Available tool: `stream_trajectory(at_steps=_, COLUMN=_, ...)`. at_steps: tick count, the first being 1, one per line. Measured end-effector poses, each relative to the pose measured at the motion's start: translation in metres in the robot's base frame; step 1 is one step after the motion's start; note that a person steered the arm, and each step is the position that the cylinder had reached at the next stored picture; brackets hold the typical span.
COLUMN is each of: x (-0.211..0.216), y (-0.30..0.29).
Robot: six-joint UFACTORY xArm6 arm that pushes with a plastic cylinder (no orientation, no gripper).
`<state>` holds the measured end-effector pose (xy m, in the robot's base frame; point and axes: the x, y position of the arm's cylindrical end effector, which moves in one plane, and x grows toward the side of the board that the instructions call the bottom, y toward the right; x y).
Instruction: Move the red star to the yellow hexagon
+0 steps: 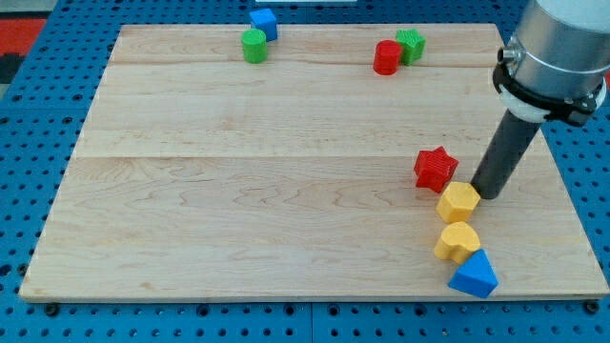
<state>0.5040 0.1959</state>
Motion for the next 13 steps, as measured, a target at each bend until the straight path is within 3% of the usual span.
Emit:
stream_trajectory(at_steps=2, x=0.011, y=-0.035)
stream_trajectory(at_steps=3, x=-0.017, y=-0.024)
stream_trajectory(at_steps=4, x=-0.015, y=-0.073)
stream_trajectory(at_steps=6, x=-0.100, y=-0.047)
stream_trajectory(at_steps=9, x=-0.089, y=-0.211)
stream_trajectory(at_steps=10, x=-0.047, y=-0.220)
stream_trajectory(at_steps=11, x=-0.049, y=-0.210)
stream_trajectory(at_steps=12, x=-0.049, y=-0.154)
stream_trajectory(at_steps=13, x=-0.064, y=-0.176)
